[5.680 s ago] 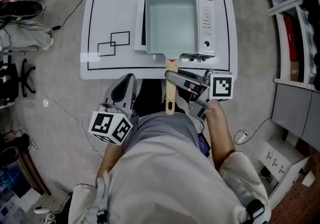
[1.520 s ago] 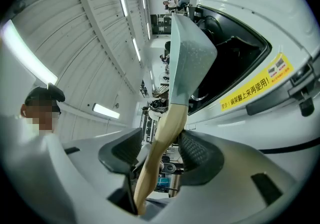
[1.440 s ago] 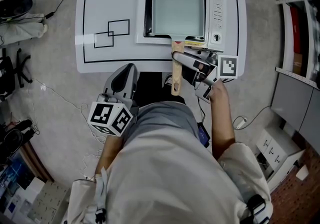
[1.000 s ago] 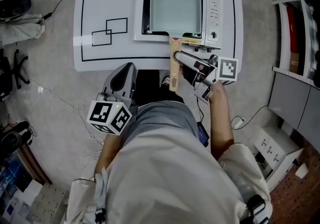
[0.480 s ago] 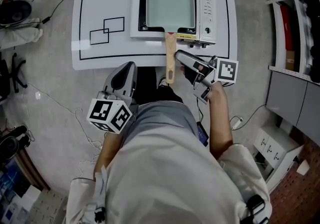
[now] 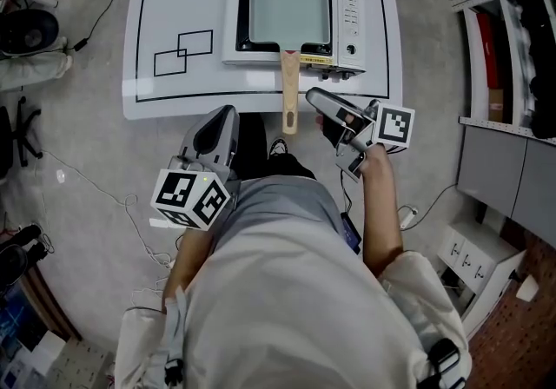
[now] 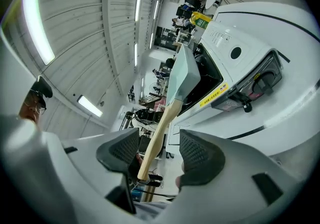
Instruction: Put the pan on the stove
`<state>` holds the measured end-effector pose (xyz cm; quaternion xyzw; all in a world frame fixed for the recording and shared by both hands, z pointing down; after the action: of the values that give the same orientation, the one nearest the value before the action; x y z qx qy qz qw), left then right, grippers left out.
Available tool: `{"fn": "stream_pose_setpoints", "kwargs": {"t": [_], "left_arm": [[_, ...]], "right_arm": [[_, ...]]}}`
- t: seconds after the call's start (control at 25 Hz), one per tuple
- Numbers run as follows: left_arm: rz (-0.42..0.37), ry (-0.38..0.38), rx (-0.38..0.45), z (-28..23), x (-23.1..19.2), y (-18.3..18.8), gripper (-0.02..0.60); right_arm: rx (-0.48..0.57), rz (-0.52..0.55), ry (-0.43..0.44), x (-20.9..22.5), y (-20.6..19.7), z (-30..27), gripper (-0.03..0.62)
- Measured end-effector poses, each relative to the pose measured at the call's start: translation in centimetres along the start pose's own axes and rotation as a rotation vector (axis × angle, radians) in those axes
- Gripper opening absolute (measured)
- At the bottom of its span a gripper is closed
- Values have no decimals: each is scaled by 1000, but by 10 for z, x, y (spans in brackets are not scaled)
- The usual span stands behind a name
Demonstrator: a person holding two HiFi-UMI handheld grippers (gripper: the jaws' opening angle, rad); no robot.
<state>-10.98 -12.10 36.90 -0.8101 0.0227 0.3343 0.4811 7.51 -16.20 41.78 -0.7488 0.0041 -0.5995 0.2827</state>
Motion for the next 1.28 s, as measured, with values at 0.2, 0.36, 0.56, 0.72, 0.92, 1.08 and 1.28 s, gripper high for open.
{"fn": "stream_pose_setpoints", "kwargs": {"t": [0.2,0.36,0.56,0.72,0.92,1.08,1.28], "left_arm": [[-8,-16,15,6,9,-3,6],[-15,-30,24,7,15,-5,6],[-28,-45,36,12,26,-7,6],[-36,-53,43,17,33,-11,8],[-47,-64,51,24,43,-16,6],[-54,-76,59,28,50,-20,6],[-63,-90,58,34,61,-29,8]], "right_arm": [[15,28,-6,-10,-4,9,259],[17,58,-22,-16,-7,17,259],[17,99,-46,-24,-15,30,258],[32,123,-58,-31,-21,41,256],[64,174,-86,-41,-26,58,245],[104,201,-109,-48,-29,70,225],[192,206,-106,-66,-28,90,183]]}}
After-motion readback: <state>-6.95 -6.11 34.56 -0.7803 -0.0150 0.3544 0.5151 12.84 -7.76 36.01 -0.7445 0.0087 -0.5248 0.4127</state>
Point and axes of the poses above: the fingertips, and each gripper's own axes: z backward along the fingers, x to its right, y out of its top, the point moved 3 cm from there along z, backward along the fingers, and after that the axes turned 9 degrees about z, right-handed, at the moved point
